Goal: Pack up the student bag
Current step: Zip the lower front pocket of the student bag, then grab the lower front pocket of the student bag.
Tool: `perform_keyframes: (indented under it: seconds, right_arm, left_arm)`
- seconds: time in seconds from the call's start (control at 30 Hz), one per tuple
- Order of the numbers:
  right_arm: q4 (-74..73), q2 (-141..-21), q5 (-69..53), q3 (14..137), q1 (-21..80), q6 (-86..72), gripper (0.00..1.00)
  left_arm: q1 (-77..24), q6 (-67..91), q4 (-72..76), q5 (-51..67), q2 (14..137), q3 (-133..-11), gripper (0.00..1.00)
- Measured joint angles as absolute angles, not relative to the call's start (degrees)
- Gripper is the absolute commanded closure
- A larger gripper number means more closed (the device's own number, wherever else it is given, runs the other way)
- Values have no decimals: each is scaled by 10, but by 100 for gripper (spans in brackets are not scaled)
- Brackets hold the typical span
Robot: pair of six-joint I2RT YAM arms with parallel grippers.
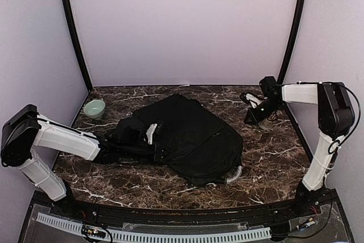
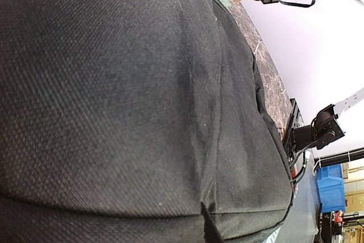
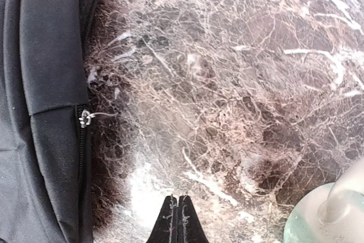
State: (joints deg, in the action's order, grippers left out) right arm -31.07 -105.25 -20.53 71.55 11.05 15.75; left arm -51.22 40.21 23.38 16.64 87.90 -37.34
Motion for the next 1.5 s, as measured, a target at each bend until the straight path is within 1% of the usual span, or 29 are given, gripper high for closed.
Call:
perform_keyframes:
  seconds: [0.07,0.1,0.13,0.17,0.23,0.33,0.37,0.4,0.43,0.57,0.67,0.83,0.93,1.13,1.37,1.5]
  right_arm:
    - [-311,-1054,-203,715,109,156,94]
    - [-311,-1054,-208,715,110,155,90]
    - [-310,-1054,-216,715,112,155,87]
    - [-310,-1053,-228,715,115,157,84]
    - [-309,-1048,-253,714,120,162,78]
    - [-314,-1026,-288,711,133,180,73]
    - [-317,-1015,-299,711,135,194,72]
    - [-319,-1006,-307,711,149,206,70]
    - [-323,-999,-312,711,157,215,69]
    - [-335,-987,-317,707,204,270,65]
    - [-339,-987,-313,696,232,299,63]
    - [-340,-987,-286,681,274,337,60]
    - [-334,-987,-266,677,295,351,60]
    - [-310,-987,-213,672,319,355,60]
    - [-294,-987,-157,670,324,354,62]
    - [-303,-979,-139,670,324,364,63]
  left_arm:
    - [-512,401,233,166,879,-373,96]
    - [-512,401,232,166,879,-373,96]
    - [-512,401,232,166,879,-373,95]
    - [-512,401,232,166,879,-373,90]
    - [-512,400,232,166,879,-373,69]
    - [-514,388,222,169,877,-373,45]
    - [-514,382,213,170,874,-373,34]
    - [-516,377,203,169,870,-374,29]
    - [-517,371,193,167,866,-374,28]
    - [-524,357,144,140,832,-374,27]
    - [-531,342,102,113,809,-377,31]
    - [-576,286,-1,25,808,-427,33]
    - [-603,241,-36,-26,821,-460,33]
    - [-636,158,-46,-91,868,-506,33]
    - [-640,104,-38,-118,926,-545,33]
    - [-641,94,-38,-131,929,-548,33]
